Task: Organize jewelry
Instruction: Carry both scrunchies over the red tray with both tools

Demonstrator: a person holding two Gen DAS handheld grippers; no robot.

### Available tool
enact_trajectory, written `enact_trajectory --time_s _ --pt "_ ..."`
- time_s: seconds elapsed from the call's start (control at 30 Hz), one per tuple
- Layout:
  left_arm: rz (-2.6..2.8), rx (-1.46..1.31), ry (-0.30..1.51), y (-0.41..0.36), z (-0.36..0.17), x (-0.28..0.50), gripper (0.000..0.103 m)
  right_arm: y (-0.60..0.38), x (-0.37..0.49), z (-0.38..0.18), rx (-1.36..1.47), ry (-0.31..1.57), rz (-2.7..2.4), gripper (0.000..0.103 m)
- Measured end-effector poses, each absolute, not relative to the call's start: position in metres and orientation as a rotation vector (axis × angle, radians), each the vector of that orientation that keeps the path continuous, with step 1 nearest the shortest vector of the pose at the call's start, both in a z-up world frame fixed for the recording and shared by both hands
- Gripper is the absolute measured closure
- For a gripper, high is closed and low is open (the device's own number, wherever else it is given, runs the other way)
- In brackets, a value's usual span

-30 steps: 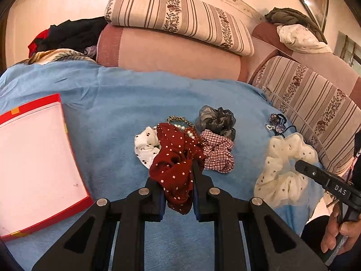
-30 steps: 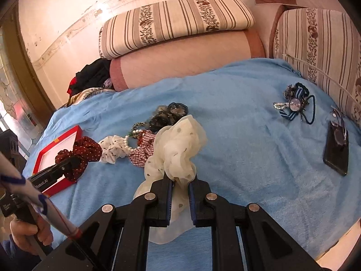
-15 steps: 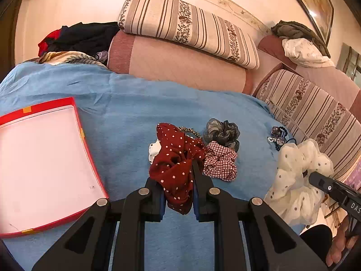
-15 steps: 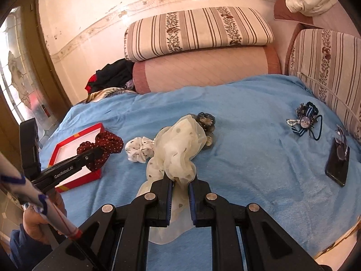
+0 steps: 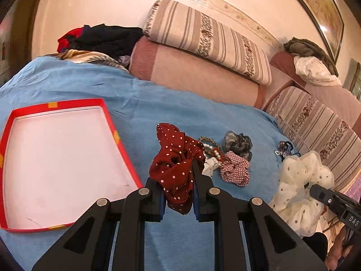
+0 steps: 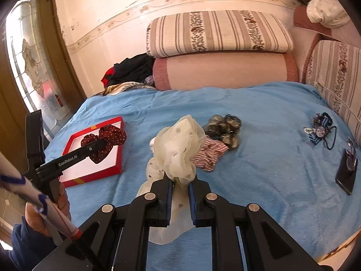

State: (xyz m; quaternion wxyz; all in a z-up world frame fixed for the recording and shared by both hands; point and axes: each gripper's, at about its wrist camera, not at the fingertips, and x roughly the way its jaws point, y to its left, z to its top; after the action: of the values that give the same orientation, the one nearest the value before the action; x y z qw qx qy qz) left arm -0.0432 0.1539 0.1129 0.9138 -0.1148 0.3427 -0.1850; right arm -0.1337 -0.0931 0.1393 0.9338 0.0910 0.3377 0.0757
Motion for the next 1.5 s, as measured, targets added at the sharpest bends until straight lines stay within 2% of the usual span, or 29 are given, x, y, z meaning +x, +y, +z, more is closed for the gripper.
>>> enact_trajectory --time_s 0.8,1.2,1.5 --pt "-0.147 -0.343 0.624 0.266 0.137 -0.030 0.085 -0.014 -0.087 0.169 0.106 0.675 0.327 0.090" --pt "-0.005 -0.469 0.665 0.357 0.121 0.008 0.085 0.085 -0.013 0.183 0.074 0.698 0.498 0.090" --pt "0.034 -0.492 0.729 0.380 0.093 0.039 0.085 0.157 0.063 0.156 0.072 0.755 0.558 0.089"
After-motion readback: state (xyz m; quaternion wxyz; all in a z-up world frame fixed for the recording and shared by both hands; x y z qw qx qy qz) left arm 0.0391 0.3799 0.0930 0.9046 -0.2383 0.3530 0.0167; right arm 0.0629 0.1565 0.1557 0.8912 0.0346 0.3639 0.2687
